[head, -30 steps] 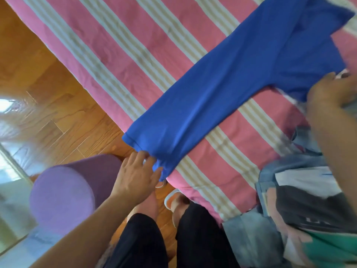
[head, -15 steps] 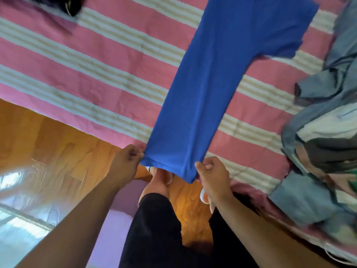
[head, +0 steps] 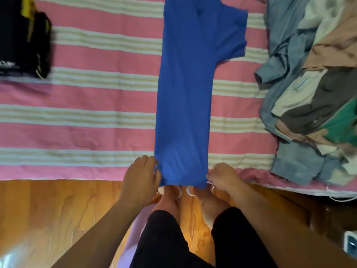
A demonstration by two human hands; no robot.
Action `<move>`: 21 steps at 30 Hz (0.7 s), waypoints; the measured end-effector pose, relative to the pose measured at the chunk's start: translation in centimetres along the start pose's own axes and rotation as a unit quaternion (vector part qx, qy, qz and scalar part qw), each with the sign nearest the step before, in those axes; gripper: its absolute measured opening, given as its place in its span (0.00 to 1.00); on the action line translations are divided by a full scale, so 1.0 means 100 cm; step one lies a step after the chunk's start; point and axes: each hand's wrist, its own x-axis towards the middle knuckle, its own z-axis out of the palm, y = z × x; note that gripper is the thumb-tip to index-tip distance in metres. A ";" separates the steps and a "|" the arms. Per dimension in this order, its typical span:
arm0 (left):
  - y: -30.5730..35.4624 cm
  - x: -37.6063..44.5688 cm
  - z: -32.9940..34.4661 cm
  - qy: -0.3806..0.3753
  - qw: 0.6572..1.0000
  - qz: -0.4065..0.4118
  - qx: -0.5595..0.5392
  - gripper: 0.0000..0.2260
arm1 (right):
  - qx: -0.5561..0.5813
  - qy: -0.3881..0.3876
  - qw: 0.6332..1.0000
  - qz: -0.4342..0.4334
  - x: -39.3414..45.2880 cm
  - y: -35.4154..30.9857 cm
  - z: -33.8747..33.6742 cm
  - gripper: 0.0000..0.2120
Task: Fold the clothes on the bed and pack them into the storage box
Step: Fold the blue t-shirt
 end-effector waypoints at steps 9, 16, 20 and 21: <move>0.028 0.156 -0.003 0.055 0.978 0.154 0.128 0.17 | 0.179 0.229 0.952 -0.096 0.104 -0.070 -0.233 0.09; 0.031 0.237 -0.035 0.115 0.972 0.170 0.117 0.12 | 0.375 0.224 0.896 -0.075 0.236 -0.139 -0.334 0.11; 0.059 0.376 -0.103 0.179 0.958 0.189 0.123 0.18 | 0.440 0.236 0.863 -0.076 0.298 -0.165 -0.358 0.41; 0.069 0.413 -0.121 0.184 0.952 0.198 0.143 0.21 | 0.454 0.226 0.858 -0.077 0.285 -0.176 -0.359 0.37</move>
